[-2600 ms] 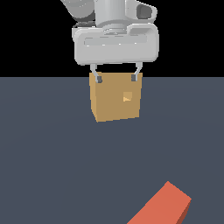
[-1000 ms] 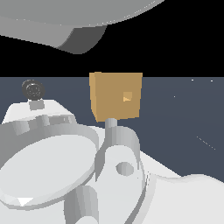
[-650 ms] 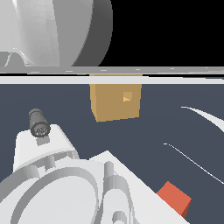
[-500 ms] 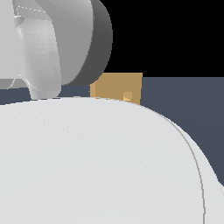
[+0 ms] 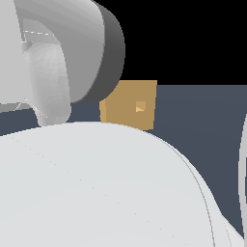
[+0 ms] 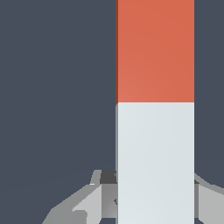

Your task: Insert the peg into the horizontal hole in a box.

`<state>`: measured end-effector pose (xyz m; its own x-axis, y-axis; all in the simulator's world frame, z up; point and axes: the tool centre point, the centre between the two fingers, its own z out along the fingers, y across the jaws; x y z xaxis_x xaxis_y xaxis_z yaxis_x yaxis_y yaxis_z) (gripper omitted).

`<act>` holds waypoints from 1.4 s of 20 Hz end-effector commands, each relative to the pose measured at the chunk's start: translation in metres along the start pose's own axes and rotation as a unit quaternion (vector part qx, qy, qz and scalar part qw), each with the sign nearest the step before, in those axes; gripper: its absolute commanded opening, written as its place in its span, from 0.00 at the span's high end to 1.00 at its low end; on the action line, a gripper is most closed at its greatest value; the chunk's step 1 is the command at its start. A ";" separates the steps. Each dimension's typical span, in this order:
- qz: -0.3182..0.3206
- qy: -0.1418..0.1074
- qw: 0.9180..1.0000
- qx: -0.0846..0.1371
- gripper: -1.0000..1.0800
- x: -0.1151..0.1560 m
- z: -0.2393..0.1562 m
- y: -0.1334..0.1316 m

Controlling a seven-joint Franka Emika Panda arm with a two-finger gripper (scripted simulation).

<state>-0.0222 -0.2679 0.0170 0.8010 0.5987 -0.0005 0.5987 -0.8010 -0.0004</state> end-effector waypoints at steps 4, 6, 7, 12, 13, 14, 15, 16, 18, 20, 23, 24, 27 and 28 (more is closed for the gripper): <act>0.000 0.000 1.000 0.000 1.00 0.000 0.000 0.000; -0.001 0.000 1.000 0.000 1.00 0.000 0.000 0.000; -0.002 0.000 1.000 0.000 1.00 0.001 0.000 0.000; -0.023 0.000 1.000 0.000 1.00 0.014 -0.004 0.002; -0.030 0.000 1.000 0.000 1.00 0.018 -0.005 0.002; -0.039 0.000 0.999 0.000 1.00 0.023 -0.006 0.002; -0.048 0.000 0.999 0.000 1.00 0.028 -0.007 0.002; -0.058 0.000 0.998 0.000 1.00 0.034 -0.009 0.003; -0.082 -0.001 0.997 -0.001 1.00 0.048 -0.013 0.003; -0.110 -0.001 0.994 -0.001 1.00 0.065 -0.017 0.002; -0.161 -0.001 0.987 -0.001 1.00 0.095 -0.025 -0.003; -0.181 -0.001 0.983 -0.001 1.00 0.107 -0.028 -0.005; -0.238 -0.001 0.971 -0.001 1.00 0.140 -0.037 -0.015; -0.257 -0.001 0.966 -0.001 1.00 0.150 -0.039 -0.019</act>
<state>0.0762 -0.1768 0.0502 0.4519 0.8921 -0.0030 0.8921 -0.4519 -0.0014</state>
